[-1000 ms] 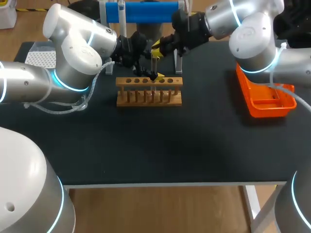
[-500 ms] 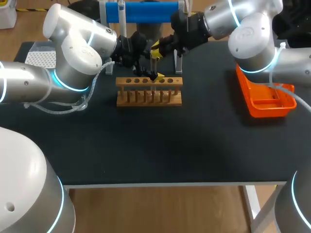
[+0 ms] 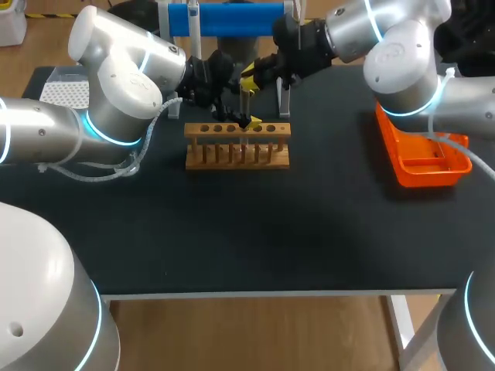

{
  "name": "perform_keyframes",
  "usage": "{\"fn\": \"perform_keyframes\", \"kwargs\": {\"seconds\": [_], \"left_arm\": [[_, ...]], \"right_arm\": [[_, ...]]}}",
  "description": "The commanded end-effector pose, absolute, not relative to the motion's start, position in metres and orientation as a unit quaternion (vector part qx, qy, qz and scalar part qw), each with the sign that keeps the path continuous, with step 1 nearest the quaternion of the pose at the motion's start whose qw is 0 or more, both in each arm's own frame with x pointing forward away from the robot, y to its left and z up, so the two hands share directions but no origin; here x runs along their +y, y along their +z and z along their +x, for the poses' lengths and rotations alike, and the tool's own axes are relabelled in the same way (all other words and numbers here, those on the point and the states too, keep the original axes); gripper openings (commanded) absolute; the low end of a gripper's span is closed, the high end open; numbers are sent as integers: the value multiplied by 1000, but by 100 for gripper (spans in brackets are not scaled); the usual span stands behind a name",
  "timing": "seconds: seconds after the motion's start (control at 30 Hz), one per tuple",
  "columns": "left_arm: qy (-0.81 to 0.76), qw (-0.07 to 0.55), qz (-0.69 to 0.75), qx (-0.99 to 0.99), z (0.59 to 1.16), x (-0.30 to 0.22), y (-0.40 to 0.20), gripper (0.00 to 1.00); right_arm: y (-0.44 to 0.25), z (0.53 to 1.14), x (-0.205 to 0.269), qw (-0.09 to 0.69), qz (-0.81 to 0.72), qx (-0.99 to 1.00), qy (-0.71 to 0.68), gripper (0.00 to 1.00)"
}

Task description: Invert the test tube, pick up the pipette, mount the tip to pipette, aspirate from beaker and dispense into the tube, eject the tip, return the pipette, and cap with the stopper.

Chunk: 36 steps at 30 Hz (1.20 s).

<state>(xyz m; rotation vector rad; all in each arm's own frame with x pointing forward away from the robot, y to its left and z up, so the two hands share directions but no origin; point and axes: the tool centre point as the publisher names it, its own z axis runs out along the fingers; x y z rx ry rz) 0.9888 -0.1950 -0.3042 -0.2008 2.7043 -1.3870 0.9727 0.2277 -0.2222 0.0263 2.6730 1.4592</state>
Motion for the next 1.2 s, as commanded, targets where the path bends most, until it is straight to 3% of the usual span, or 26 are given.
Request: {"fn": "perform_keyframes", "kwargs": {"seconds": [0.03, 1.2], "left_arm": [[-454, 47, -66, 887, 990, -195, -304, 100], [-454, 47, -66, 887, 990, -195, -304, 100]], "right_arm": [[-222, 974, 228, 47, 8, 877, 478, 0], [-224, 974, 233, 45, 5, 878, 477, 0]]}}
